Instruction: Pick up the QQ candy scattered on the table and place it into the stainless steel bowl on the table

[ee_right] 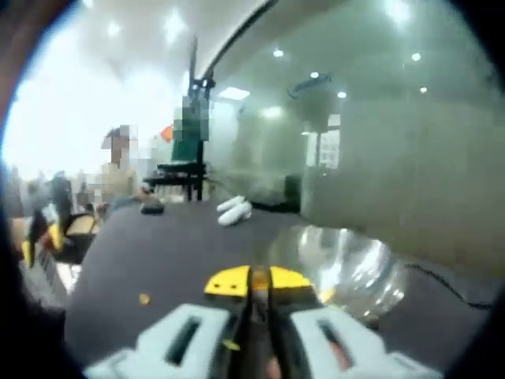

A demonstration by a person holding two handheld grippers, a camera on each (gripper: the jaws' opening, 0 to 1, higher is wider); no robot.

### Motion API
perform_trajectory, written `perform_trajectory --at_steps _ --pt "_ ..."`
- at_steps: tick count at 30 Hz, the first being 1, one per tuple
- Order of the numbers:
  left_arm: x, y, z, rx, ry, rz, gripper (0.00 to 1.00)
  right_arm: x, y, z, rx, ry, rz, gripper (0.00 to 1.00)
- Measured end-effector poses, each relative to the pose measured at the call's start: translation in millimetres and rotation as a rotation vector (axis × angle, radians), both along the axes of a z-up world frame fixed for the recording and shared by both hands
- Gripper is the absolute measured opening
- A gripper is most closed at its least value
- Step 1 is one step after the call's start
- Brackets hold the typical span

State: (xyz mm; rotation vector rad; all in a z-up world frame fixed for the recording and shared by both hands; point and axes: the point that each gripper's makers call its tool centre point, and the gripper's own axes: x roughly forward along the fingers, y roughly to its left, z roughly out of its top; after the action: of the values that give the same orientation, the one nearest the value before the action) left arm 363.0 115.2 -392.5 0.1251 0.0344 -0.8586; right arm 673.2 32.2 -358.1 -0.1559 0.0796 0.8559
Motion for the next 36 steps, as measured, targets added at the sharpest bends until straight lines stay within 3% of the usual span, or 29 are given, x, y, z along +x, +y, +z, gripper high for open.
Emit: perform_trajectory --at_steps 5,9,13,15,17,19,29,33,36 --pt "-1.5 -1.0 1.3 0.005 -0.006 -0.004 0.44 30.6 -10.8 15.2 -0.006 -0.035 -0.112 0.09" --pt "-2.6 1.8 3.3 -0.004 -0.012 0.005 0.44 47.3 -20.7 22.0 0.046 -0.013 -0.180 0.10" --pt "-3.5 4.3 2.6 -0.004 -0.011 0.009 0.44 48.1 -20.0 19.2 0.053 -0.004 -0.189 0.11" --pt "-3.4 5.9 2.5 -0.006 -0.010 0.011 0.44 48.9 -21.3 14.4 0.039 0.004 -0.190 0.16" --pt "-2.9 6.9 2.7 -0.006 -0.011 0.013 0.44 49.2 -24.4 7.3 0.048 0.051 -0.205 0.27" --pt "-2.1 7.5 3.0 -0.009 -0.011 0.012 0.44 48.0 -28.6 8.6 0.069 0.060 -0.218 0.30" --pt "2.2 7.5 1.3 -0.018 -0.010 0.007 0.44 29.1 -41.8 26.3 0.114 0.027 -0.169 0.27" --pt "3.7 6.5 2.1 -0.018 -0.011 0.003 0.44 1.6 -45.6 28.9 0.138 0.019 -0.129 0.26" --pt "3.9 5.6 3.1 -0.016 -0.014 -0.002 0.44 -33.6 -48.0 33.5 0.152 -0.008 -0.078 0.26"
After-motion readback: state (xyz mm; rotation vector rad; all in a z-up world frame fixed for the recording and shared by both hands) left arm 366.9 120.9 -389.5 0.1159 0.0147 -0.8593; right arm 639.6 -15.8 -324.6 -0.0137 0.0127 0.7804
